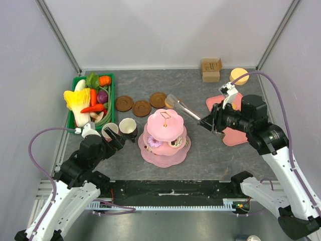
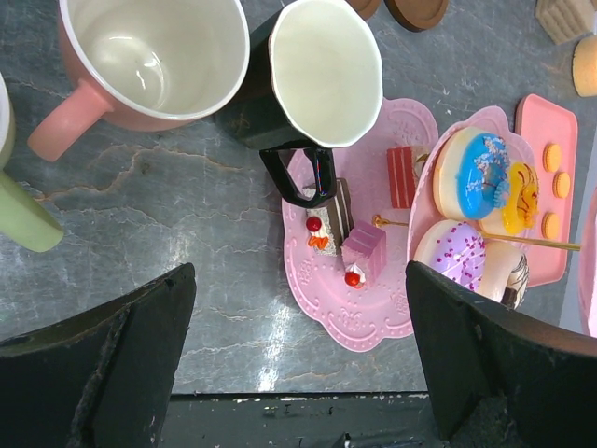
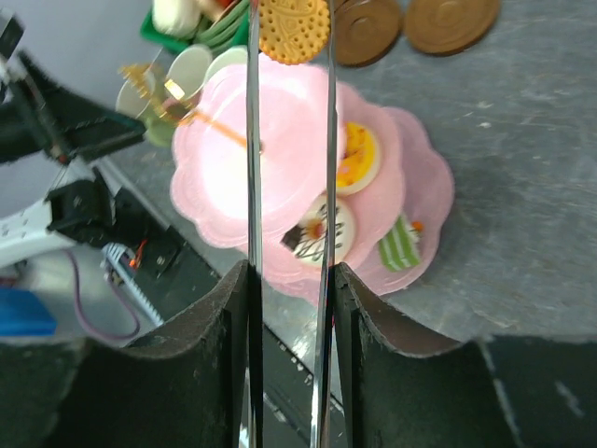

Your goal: Serve the afternoon tea

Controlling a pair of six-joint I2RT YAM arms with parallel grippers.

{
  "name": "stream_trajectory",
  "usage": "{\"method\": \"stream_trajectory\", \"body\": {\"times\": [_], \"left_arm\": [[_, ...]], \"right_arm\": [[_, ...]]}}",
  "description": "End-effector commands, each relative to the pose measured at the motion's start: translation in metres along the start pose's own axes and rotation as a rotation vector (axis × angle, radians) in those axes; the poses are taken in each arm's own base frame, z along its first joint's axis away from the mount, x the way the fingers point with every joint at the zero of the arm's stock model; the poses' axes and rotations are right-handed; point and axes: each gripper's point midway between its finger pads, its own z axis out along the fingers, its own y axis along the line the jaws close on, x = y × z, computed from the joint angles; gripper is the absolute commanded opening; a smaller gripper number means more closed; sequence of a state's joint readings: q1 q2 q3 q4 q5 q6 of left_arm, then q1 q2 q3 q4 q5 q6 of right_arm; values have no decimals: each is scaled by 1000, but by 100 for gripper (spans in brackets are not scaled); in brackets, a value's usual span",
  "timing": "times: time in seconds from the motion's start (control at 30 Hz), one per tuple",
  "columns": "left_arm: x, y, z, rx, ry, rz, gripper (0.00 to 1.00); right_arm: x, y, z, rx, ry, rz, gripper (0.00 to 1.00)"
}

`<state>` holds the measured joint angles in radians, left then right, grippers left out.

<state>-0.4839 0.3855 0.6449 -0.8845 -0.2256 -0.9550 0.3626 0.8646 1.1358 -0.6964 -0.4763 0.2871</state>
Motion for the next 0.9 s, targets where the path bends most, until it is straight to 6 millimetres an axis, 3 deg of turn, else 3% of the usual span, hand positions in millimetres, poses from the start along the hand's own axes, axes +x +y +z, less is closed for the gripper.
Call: {"method": "stream_trajectory", "body": {"times": [0.0, 0.5, 0.87], "left_arm": [[-10, -7, -6, 23, -27, 31, 99], [-10, -6, -5, 22, -29, 30, 99], [-10, -6, -7, 26, -31, 26, 99]], "right_arm": [[3, 25, -1, -74, 10, -55, 38], [21, 25, -3, -70, 95, -63, 39], [21, 32, -5, -100, 104, -65, 44]]}}
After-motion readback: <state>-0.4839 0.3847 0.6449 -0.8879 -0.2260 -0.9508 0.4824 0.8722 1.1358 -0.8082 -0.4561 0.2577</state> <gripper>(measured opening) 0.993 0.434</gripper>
